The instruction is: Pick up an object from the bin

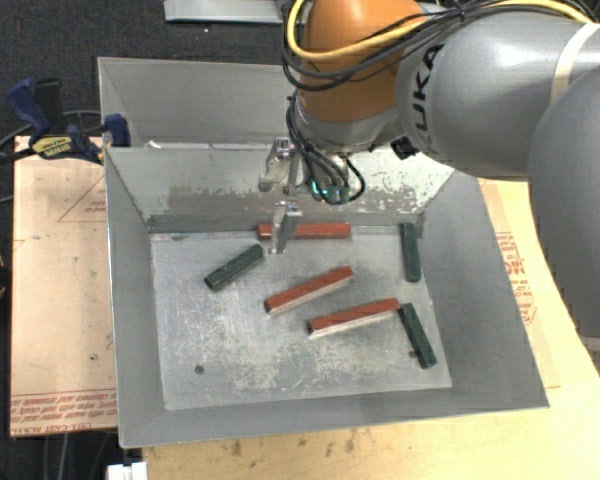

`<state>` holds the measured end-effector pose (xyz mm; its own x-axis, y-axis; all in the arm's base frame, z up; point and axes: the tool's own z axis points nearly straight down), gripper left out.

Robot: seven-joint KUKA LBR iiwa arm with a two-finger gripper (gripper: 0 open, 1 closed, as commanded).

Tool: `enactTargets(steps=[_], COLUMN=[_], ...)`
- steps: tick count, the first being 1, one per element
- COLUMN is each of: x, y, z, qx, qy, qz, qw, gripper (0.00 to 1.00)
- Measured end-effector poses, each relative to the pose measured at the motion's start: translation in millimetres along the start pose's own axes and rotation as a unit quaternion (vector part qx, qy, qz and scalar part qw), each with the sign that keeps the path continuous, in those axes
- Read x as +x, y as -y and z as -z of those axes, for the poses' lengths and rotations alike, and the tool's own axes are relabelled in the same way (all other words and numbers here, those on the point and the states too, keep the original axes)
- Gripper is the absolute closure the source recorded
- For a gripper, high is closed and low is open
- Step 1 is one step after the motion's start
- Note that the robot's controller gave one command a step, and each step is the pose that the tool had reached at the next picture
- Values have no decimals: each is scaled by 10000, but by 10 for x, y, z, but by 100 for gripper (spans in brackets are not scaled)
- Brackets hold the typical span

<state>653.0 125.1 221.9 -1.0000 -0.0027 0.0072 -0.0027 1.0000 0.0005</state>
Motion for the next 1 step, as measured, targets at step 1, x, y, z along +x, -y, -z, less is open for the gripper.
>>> enactTargets(steps=[1], x=[-15], y=[7], z=[54], qx=[-4], qy=[44], qz=[-12], qw=[10000], gripper=[0])
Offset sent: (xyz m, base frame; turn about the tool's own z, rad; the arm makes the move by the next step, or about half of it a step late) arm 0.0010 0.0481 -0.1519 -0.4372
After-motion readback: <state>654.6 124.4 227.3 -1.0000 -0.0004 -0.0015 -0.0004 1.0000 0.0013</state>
